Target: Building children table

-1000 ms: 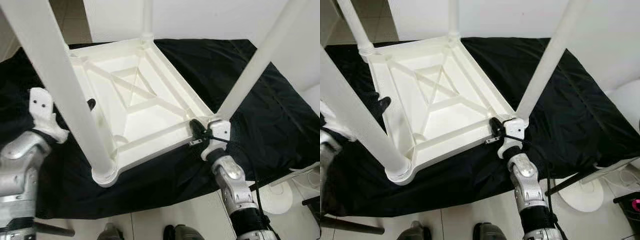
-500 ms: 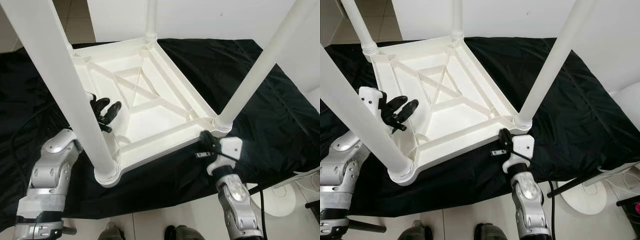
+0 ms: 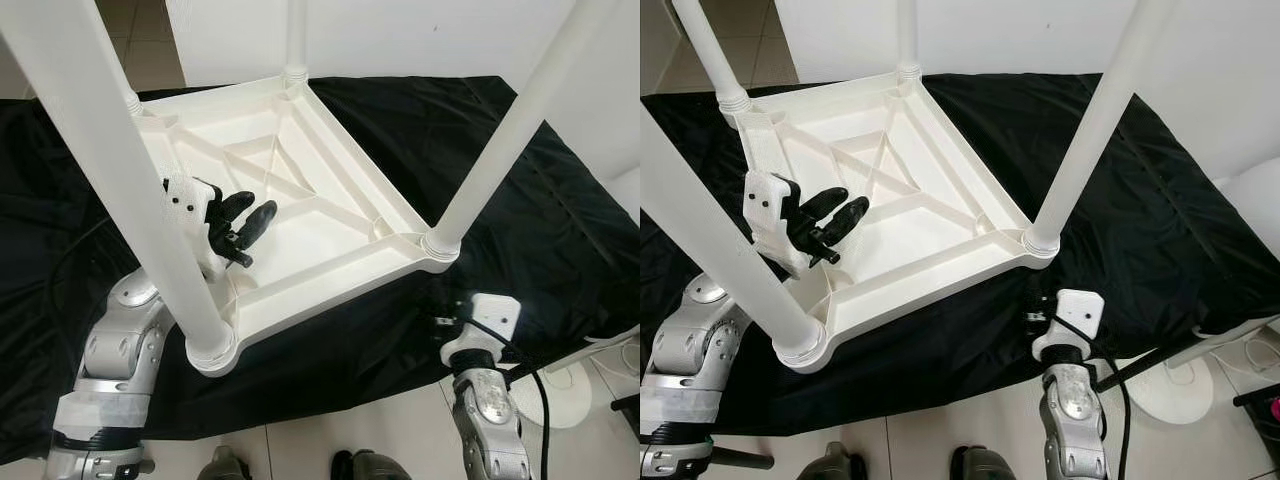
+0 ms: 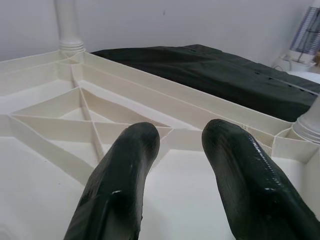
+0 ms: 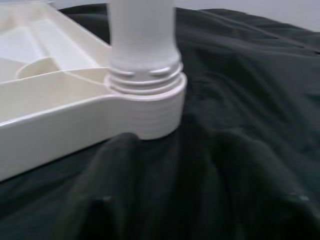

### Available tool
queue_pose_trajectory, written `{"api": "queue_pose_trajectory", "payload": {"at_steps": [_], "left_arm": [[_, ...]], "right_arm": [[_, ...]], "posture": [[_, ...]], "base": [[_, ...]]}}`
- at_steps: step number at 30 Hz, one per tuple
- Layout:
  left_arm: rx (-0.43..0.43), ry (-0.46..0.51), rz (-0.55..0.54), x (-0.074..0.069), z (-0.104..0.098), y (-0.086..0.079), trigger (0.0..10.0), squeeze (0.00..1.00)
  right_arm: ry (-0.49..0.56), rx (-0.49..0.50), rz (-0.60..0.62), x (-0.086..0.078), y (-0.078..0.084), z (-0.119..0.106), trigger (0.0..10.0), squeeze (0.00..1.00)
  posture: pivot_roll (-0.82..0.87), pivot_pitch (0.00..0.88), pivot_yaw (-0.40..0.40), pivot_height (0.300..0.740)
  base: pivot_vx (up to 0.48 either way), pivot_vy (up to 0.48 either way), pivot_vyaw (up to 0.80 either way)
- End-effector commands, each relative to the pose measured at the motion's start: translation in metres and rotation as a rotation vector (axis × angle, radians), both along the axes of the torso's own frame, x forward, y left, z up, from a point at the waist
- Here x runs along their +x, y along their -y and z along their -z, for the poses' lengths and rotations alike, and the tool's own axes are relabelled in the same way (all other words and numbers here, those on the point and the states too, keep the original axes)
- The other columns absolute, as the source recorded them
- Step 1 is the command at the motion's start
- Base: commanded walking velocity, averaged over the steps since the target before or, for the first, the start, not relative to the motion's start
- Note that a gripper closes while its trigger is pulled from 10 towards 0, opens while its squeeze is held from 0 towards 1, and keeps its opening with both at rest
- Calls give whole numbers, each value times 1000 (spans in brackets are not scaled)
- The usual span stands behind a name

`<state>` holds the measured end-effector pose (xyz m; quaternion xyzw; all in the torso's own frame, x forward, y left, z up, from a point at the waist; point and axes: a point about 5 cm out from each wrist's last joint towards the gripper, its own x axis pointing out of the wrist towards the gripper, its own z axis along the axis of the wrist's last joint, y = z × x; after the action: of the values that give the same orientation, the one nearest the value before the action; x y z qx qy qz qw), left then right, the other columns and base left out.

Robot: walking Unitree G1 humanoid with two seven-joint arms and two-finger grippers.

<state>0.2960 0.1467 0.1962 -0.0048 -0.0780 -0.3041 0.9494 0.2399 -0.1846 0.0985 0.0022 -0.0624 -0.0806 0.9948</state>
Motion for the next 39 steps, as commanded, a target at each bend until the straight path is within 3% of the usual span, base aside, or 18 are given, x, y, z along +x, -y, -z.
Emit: {"api": "queue_pose_trajectory", "payload": {"at_steps": [1, 2, 3, 9, 16, 18, 21, 28, 33, 39], "left_arm": [[5, 1, 57, -3, 0, 6, 10000, 0], [3, 1, 60, -4, 0, 7, 10000, 0], [4, 4, 63, -4, -1, 8, 10000, 0], [2, 1, 81, -6, -2, 10, 10000, 0], [7, -24, 170, -20, 1, 21, 10000, 0], [-1, -37, 261, -32, 1, 29, 10000, 0], [5, -33, 307, -38, 1, 33, 10000, 0], [27, -68, 467, -60, 3, 48, 10000, 0], [24, -69, 482, -62, 1, 51, 10000, 0], [16, -61, 494, -65, -8, 54, 10000, 0]], "right_arm": [[-17, -4, 14, -3, 2, 2, 10000, 1000], [-17, -13, 18, -3, 2, 2, 10000, 1000], [-19, -11, 28, -3, 2, 2, 10000, 0], [-19, 6, 37, -1, 1, 2, 10000, 0], [-3, 33, 38, 13, -3, -3, 10000, 0], [6, 36, 51, 24, 0, -7, 10000, 0], [8, 39, 58, 28, 2, -8, 10000, 0], [-19, 66, 20, 59, -1, -11, 10000, 0], [-49, 68, 4, 68, -1, -10, 10000, 0], [-69, 82, -21, 93, 0, -17, 10000, 0]], "posture": [[-59, 86, 10, 740], [-59, 85, 12, 740], [-58, 84, 10, 740], [-60, 86, 13, 740], [-56, 90, 16, 740], [-49, 90, 12, 740], [-44, 90, 10, 740], [-28, 97, 6, 740], [-24, 103, 7, 740], [-20, 114, 8, 740]], "base": [[0, 0, 0], [0, 0, 0], [0, 0, 0], [0, 0, 0], [0, 0, 0], [0, 0, 0], [0, 0, 0], [0, 0, 0], [0, 0, 0], [0, 0, 0]]}}
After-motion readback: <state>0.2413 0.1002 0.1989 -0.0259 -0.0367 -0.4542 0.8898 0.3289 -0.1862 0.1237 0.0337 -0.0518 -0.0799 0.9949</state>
